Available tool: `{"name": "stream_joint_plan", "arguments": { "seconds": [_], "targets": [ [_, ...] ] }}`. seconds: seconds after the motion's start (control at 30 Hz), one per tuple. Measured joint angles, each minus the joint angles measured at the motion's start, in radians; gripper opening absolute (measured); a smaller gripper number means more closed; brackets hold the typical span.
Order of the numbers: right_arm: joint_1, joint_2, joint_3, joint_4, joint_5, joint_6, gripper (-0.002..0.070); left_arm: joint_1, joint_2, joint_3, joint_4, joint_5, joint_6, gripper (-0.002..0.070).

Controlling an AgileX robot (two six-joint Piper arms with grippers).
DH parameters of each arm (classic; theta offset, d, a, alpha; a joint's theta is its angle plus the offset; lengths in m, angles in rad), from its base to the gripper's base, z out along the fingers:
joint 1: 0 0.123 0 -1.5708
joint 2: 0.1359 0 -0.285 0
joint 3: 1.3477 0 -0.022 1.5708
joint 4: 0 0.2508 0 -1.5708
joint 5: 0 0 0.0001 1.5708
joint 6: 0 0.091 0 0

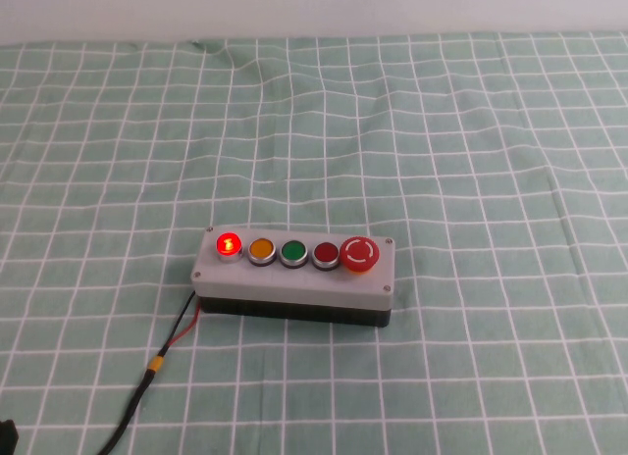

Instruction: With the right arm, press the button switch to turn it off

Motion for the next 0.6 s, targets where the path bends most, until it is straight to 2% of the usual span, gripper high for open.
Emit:
{"name": "stream_joint_plan", "arguments": {
  "seconds": [0.13, 0.23, 0.33, 0.43, 0.53, 0.6],
  "targets": [
    [0.000, 0.200, -0.122, 0.068, 0.279, 0.000, -0.0016, 0.000, 0.000, 0.000, 0.000, 0.000, 0.000, -0.0003],
    [0.000, 0.330, -0.167, 0.088, 0.418, -0.020, -0.0016, 0.000, 0.000, 0.000, 0.000, 0.000, 0.000, -0.0003],
    [0.000, 0.429, -0.178, 0.109, 0.455, -0.115, -0.0016, 0.000, 0.000, 0.000, 0.000, 0.000, 0.000, -0.0003],
    [0.000, 0.503, -0.178, 0.208, 0.464, -0.191, -0.0016, 0.000, 0.000, 0.000, 0.000, 0.000, 0.000, -0.0003],
    [0.000, 0.558, -0.178, 0.375, 0.465, -0.323, -0.0016, 0.000, 0.000, 0.000, 0.000, 0.000, 0.000, -0.0003],
    [0.000, 0.596, -0.179, 0.499, 0.468, -0.487, -0.0016, 0.000, 0.000, 0.000, 0.000, 0.000, 0.000, -0.0003]
  ]
}}
